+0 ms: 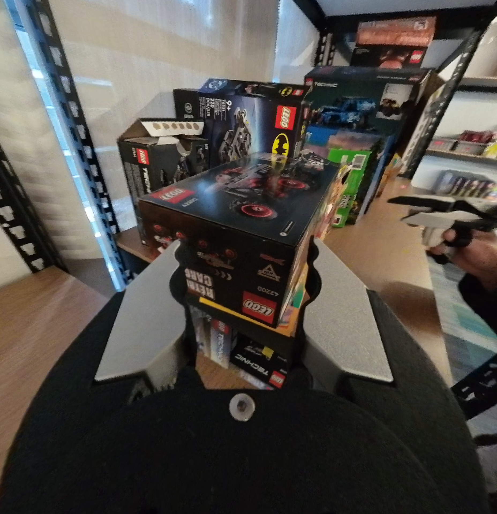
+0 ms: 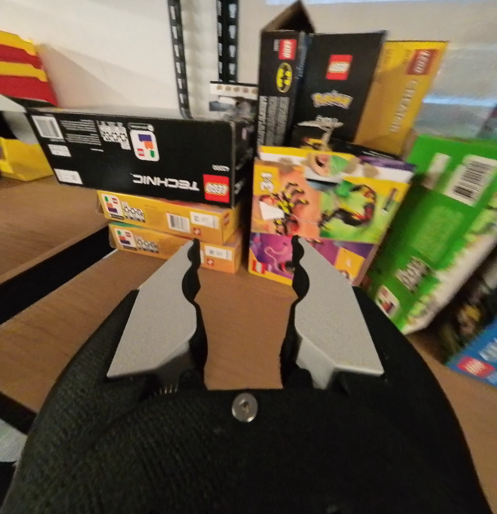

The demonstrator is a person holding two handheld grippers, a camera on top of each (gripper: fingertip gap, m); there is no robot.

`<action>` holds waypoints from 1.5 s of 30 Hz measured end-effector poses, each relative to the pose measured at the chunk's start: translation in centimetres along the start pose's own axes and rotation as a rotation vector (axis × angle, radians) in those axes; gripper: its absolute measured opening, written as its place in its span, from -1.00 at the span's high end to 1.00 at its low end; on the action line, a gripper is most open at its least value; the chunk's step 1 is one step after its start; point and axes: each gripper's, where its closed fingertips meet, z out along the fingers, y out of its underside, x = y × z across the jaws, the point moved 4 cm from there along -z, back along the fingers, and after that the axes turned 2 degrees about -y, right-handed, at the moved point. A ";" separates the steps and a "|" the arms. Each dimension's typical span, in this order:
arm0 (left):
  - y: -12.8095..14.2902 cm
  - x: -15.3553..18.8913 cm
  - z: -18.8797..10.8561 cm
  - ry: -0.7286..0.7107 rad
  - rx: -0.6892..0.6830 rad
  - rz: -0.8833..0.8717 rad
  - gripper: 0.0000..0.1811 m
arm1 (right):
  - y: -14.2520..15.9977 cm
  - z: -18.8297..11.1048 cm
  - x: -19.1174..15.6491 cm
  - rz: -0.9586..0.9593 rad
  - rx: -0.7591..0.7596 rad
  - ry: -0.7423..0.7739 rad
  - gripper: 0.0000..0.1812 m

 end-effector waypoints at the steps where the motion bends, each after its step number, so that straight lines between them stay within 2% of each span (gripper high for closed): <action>1: -0.3 -0.1 -0.6 -0.029 -0.001 0.009 0.07 | 0.4 -1.3 0.8 0.006 -0.003 0.022 0.27; 4: -1.4 -0.1 -3.7 -0.141 0.006 0.020 0.16 | 1.6 -6.2 4.0 0.009 0.000 0.116 0.28; 7: -2.1 1.3 -7.4 -0.262 0.044 0.043 0.21 | 3.4 -12.5 8.0 0.012 -0.009 0.230 0.27; 10: -1.4 2.7 -11.0 -0.521 0.034 0.125 0.28 | 5.6 -19.6 12.3 0.015 -0.044 0.319 0.27; 14: 0.9 5.7 -16.9 -0.840 0.094 0.012 0.37 | 8.4 -29.2 17.2 0.011 -0.103 0.349 0.28; 16: 2.9 8.3 -19.9 -0.992 0.121 -0.051 0.38 | 10.1 -34.0 19.8 -0.008 -0.169 0.374 0.27; 18: 4.5 11.9 -21.5 -1.060 0.165 -0.096 0.40 | 11.8 -38.1 22.3 -0.007 -0.228 0.391 0.27; 22: 5.6 18.8 -21.3 -1.144 0.233 -0.117 0.42 | 12.9 -43.6 25.4 0.020 -0.241 0.373 0.22; 24: 5.0 21.8 -20.0 -1.172 0.273 -0.078 0.44 | 12.5 -44.4 26.3 0.019 -0.206 0.333 0.19; 26: 3.6 24.5 -18.3 -1.179 0.321 -0.024 0.47 | 12.2 -44.1 26.9 0.008 -0.186 0.281 0.19; 32: 0.3 30.1 -12.2 -1.106 0.349 0.140 0.48 | 11.8 -38.8 27.6 -0.005 -0.133 0.152 0.26; 36: -0.9 32.8 -6.9 -0.934 0.412 0.211 0.53 | 10.6 -36.0 28.8 -0.075 -0.084 0.122 0.46; 40: -1.3 35.0 0.6 -0.589 0.457 0.241 0.91 | 8.7 -34.4 30.9 -0.152 0.004 0.106 0.76; 42: -1.2 36.0 3.8 -0.431 0.490 0.208 1.00 | 8.2 -33.7 32.7 -0.179 0.056 0.129 0.95; 45: -0.5 37.0 7.6 -0.362 0.466 0.143 1.00 | 7.1 -32.1 34.7 -0.075 0.124 0.071 1.00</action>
